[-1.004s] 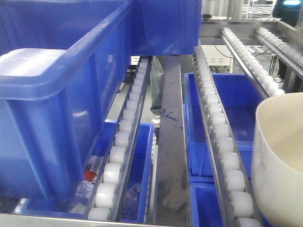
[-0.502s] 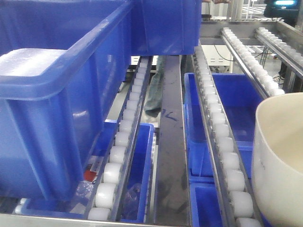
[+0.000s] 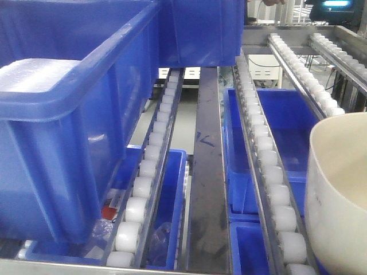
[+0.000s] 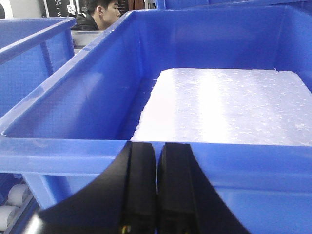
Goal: Move white bin to right shelf second layer
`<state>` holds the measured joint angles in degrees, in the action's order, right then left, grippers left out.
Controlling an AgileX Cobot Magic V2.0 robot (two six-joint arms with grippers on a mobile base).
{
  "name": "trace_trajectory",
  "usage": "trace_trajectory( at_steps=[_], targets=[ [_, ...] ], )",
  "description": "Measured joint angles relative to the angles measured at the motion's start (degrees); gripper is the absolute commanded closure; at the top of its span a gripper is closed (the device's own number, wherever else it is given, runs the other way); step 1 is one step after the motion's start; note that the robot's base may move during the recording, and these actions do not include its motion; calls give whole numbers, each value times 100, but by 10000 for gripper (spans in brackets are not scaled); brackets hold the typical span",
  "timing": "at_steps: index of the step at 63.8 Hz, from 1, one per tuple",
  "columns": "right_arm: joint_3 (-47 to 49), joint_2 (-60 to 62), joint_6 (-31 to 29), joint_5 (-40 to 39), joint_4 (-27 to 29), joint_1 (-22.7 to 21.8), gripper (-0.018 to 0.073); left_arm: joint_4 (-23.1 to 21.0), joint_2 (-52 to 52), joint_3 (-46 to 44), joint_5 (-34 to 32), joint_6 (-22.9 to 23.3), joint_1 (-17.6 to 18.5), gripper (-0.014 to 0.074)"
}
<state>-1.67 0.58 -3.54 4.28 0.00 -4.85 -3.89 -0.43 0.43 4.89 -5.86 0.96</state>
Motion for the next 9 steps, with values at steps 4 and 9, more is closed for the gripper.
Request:
trace_trajectory(
  at_steps=[4, 9],
  targets=[
    [0, 0, 0, 0, 0, 0, 501, 0, 0, 0, 0, 0, 0, 512],
    [0, 0, 0, 0, 0, 0, 501, 0, 0, 0, 0, 0, 0, 512]
  ],
)
